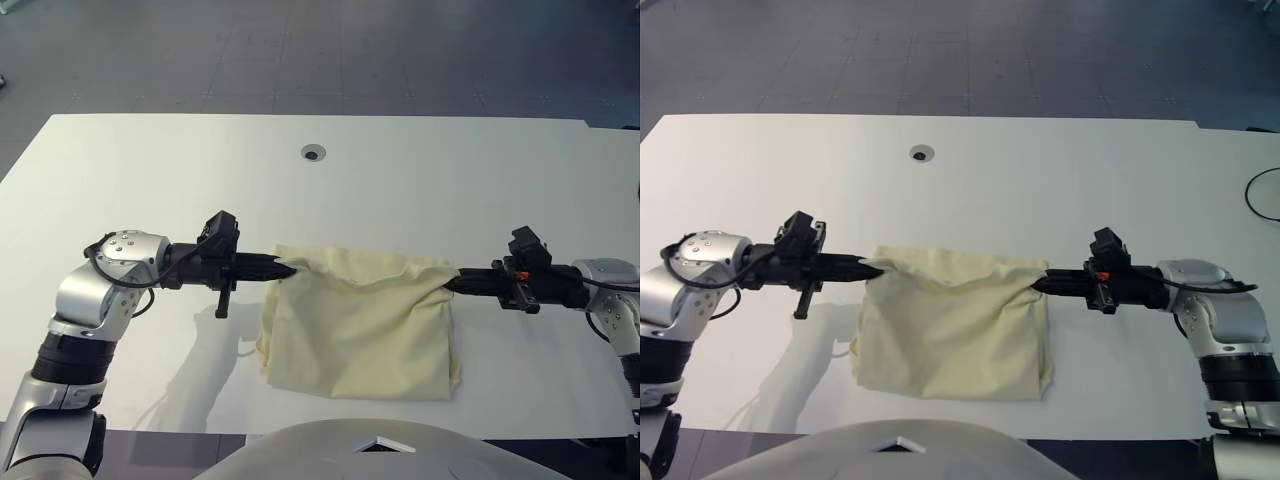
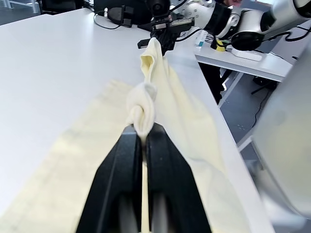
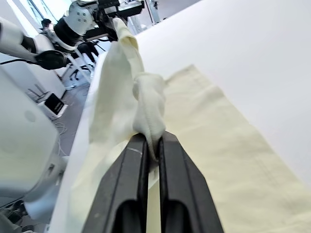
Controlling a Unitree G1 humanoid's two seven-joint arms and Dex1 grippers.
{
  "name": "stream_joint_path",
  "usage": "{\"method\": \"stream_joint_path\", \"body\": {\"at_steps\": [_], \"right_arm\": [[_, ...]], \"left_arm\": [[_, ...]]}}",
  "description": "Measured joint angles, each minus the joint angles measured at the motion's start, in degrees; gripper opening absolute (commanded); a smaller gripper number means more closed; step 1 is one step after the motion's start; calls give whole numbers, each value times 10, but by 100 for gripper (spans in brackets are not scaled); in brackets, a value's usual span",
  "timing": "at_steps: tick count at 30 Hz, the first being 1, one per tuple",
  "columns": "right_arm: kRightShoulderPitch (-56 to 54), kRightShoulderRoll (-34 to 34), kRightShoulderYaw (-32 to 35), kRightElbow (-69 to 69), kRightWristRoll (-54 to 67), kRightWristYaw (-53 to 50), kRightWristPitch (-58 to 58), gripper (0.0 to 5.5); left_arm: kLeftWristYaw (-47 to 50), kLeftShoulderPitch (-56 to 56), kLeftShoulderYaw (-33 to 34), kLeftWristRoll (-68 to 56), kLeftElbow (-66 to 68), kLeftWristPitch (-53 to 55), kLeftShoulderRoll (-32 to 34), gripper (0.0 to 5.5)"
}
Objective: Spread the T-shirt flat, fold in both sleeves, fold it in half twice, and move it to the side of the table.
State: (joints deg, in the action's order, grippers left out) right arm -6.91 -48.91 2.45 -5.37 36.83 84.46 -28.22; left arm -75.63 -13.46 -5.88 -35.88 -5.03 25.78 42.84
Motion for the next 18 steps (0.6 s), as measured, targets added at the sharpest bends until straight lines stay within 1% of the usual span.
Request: {"method": "stream_joint_path", "body": {"at_steps": [6,12,18], "right_arm": [[-35,15,-8,-56,-37,-3,26,11],[-62,31,-11,-98,-61,-13,41,11],[-85,51,-16,-154,-100,-33,68,11]], "left_arm": [[3,-32,-3,42,75,-33,-31,0],[5,-57,-36,102,148,-71,-65,0],[15,-89,-48,147,217,-110,-98,0]]}}
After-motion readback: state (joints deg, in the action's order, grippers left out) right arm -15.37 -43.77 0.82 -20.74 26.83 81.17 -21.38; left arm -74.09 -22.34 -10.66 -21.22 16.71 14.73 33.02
